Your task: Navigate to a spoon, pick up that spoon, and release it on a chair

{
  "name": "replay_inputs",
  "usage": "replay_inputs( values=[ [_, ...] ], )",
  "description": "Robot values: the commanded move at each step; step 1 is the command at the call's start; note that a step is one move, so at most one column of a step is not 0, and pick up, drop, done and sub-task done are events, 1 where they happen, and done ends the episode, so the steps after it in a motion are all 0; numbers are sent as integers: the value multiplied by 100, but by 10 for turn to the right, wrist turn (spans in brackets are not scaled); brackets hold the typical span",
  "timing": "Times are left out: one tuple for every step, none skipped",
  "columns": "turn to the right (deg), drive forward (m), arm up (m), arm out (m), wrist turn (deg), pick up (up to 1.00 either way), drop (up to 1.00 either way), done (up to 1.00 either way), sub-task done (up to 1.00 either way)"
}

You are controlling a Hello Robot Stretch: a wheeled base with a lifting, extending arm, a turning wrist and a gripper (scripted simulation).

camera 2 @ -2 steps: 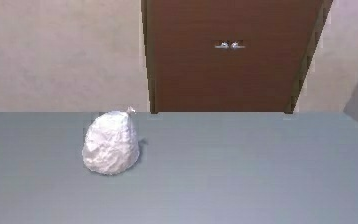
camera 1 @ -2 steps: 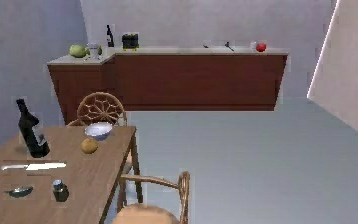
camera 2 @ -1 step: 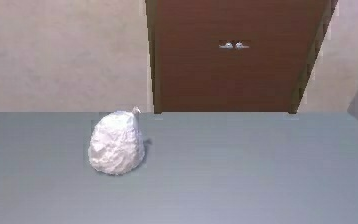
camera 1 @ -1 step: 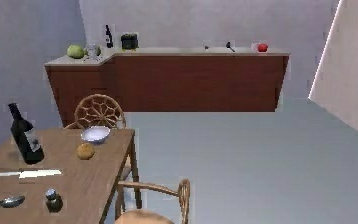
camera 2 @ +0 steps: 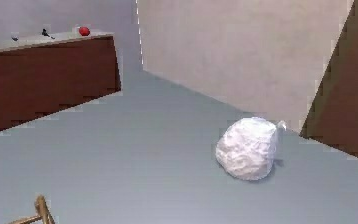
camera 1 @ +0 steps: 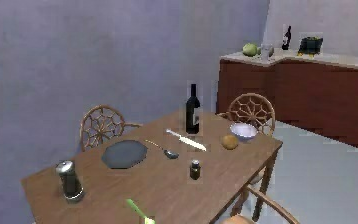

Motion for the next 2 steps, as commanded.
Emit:
replay_inputs(
  values=[
    [-450,0,0,0,0,0,0,0,0],
    [-450,0,0,0,0,0,0,0,0]
  ],
)
